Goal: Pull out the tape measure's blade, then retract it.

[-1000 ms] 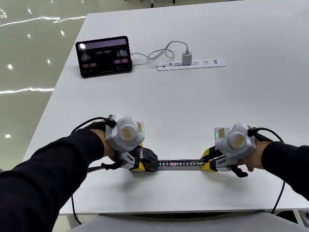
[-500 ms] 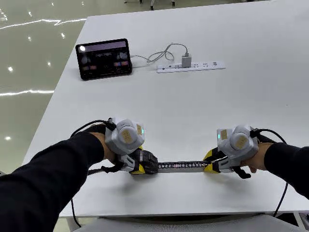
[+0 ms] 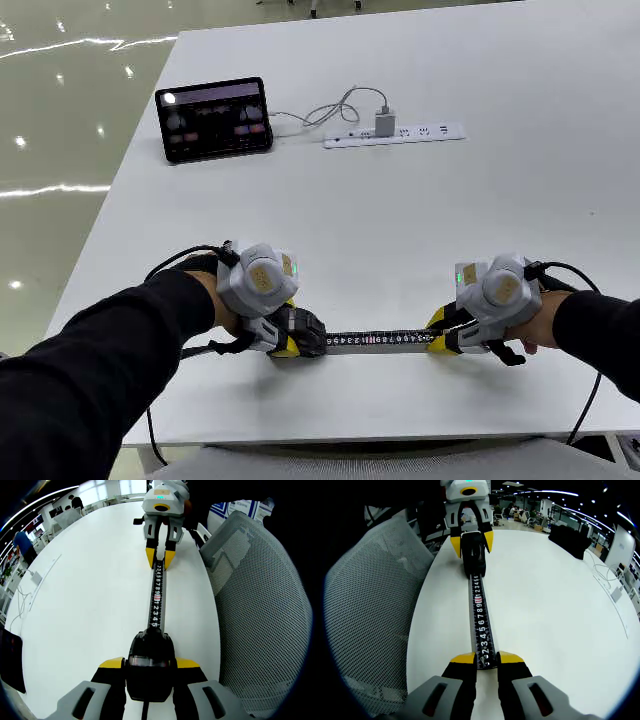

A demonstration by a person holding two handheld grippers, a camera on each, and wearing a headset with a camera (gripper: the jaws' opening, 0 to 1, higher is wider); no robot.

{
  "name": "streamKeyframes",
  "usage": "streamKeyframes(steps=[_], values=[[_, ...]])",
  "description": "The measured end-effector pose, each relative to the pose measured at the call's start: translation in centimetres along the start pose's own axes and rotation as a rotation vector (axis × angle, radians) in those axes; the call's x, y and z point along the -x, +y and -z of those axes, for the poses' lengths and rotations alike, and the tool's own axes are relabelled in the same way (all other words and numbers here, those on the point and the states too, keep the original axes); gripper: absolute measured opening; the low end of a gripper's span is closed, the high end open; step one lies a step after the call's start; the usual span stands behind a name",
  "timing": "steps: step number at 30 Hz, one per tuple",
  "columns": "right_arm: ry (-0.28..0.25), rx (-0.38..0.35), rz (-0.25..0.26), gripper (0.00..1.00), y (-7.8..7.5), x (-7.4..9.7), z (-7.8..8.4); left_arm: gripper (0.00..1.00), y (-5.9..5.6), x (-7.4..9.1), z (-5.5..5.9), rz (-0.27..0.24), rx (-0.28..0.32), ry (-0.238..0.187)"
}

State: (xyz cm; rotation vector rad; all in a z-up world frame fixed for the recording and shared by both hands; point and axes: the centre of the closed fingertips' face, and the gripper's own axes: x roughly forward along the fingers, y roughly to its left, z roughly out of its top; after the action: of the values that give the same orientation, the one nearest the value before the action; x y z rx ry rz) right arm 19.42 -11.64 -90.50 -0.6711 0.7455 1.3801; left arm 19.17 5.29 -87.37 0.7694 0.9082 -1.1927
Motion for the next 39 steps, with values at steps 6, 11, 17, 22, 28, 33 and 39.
streamKeyframes(steps=[6,11,17,22,28,33,39], values=[[0.001,-0.01,0.002,0.11,-0.2,0.4,0.4,0.32,0.0,0.0,0.0,-0.002,0.003,-0.005],[0.007,-0.013,0.002,0.11,-0.3,0.7,0.9,0.32,0.0,0.0,-0.1,0.0,0.003,-0.005],[0.009,-0.015,0.006,0.11,-0.3,0.9,1.2,0.32,-0.1,0.0,-0.1,0.0,0.002,-0.004],[0.013,-0.013,0.008,0.11,-0.3,1.1,1.4,0.32,-0.1,0.0,-0.1,0.001,0.002,-0.004],[0.016,-0.019,0.009,0.11,-0.4,1.4,1.9,0.32,-0.1,0.0,-0.1,0.001,0.002,-0.005],[0.009,-0.031,0.015,0.11,-0.5,1.6,2.2,0.32,-0.1,0.0,-0.1,0.001,0.003,-0.005],[0.02,-0.025,0.014,0.11,-0.5,1.9,2.6,0.32,-0.2,0.0,-0.1,0.0,0.003,-0.007]])
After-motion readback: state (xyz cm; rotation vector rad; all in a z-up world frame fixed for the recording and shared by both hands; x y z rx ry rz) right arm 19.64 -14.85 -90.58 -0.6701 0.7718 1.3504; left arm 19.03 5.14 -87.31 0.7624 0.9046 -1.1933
